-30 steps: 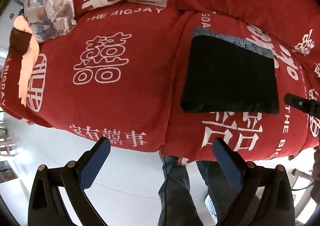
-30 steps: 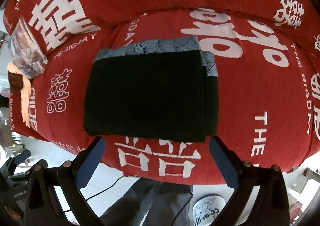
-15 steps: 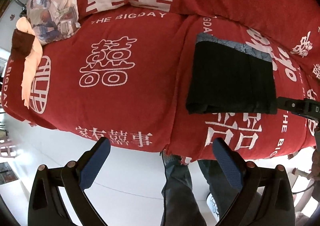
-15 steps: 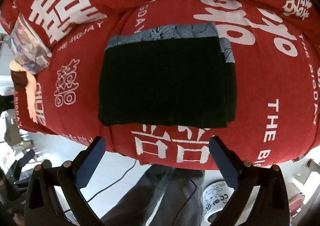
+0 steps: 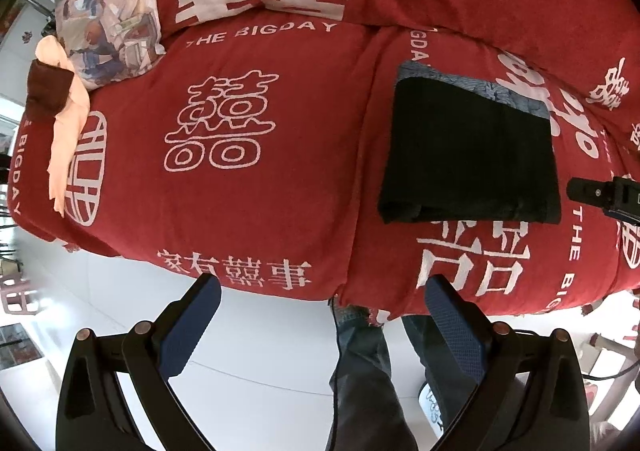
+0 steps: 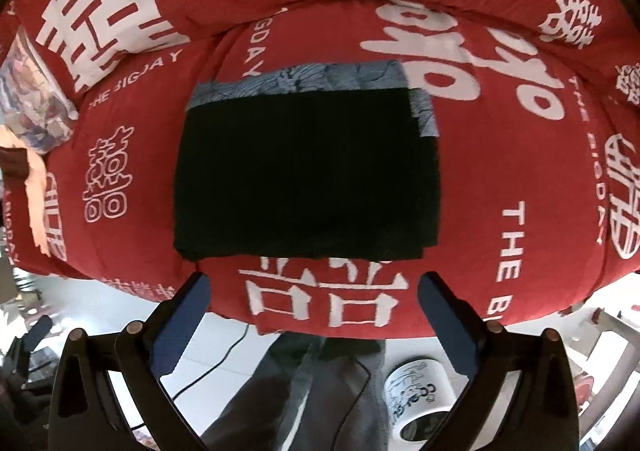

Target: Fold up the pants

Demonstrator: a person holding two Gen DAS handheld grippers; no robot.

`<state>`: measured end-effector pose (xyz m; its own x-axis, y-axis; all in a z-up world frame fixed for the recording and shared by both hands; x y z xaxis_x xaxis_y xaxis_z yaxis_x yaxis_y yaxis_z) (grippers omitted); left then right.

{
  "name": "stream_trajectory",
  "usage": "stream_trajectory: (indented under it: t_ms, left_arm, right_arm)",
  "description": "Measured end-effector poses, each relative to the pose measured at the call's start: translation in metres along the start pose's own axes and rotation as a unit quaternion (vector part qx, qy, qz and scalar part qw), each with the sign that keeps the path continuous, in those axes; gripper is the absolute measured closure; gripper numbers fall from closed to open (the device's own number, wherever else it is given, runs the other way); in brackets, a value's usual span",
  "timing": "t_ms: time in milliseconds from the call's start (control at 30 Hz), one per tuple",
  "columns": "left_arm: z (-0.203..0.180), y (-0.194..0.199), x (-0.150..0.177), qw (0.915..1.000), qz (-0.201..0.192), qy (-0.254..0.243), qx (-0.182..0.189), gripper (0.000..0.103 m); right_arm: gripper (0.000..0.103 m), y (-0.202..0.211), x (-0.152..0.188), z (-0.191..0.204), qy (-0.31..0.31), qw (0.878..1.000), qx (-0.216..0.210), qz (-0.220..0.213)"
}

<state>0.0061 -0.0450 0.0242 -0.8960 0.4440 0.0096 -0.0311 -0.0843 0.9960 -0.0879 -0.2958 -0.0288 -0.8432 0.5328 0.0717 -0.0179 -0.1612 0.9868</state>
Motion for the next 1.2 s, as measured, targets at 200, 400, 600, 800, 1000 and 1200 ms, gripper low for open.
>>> stream_trajectory:
  t_ms: [200, 400, 600, 800, 1000, 1200]
  left_arm:
    - [-0.002, 0.002, 0.000, 0.9999, -0.002, -0.008, -0.008, 0.001]
    - [0.000, 0.004, 0.000, 0.9999, -0.001, -0.003, -0.014, 0.001]
    - [0.000, 0.003, 0.000, 0.9999, 0.002, 0.000, -0.015, 0.001]
    - [-0.003, 0.002, 0.001, 0.9999, 0.003, -0.002, -0.015, 0.001]
    - [-0.012, -0.001, 0.002, 0.9997, 0.008, -0.013, -0.017, 0.001]
    - [-0.024, -0.005, 0.001, 0.9993, 0.014, -0.027, -0.021, 0.001]
  right_arm:
    - [0.000, 0.001, 0.001, -0.004, -0.008, 1.000, 0.003, -0.003]
    - [0.000, 0.003, 0.001, 0.000, -0.003, 1.000, 0.007, -0.009]
    - [0.000, 0.006, 0.000, 0.002, 0.007, 1.000, 0.014, -0.015]
    - [0.000, 0.007, 0.001, -0.002, 0.001, 1.000, 0.015, -0.015]
    - [0.000, 0.006, 0.004, -0.009, 0.001, 1.000, 0.017, -0.016]
    - [0.000, 0.006, 0.006, -0.020, -0.003, 1.000, 0.019, -0.019]
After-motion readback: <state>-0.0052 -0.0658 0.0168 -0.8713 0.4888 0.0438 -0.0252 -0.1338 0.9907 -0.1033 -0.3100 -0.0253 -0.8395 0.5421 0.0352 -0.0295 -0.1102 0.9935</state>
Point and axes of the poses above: each gripper's, at about its wrist camera, not at the fingertips, and y roughly against the way its jaws point, z to its left, x to its underside, the point moved 6 cm from there along -y, roughly the way its jaws point, and after that the axes turned 5 degrees about z, right-handed, at the moved point
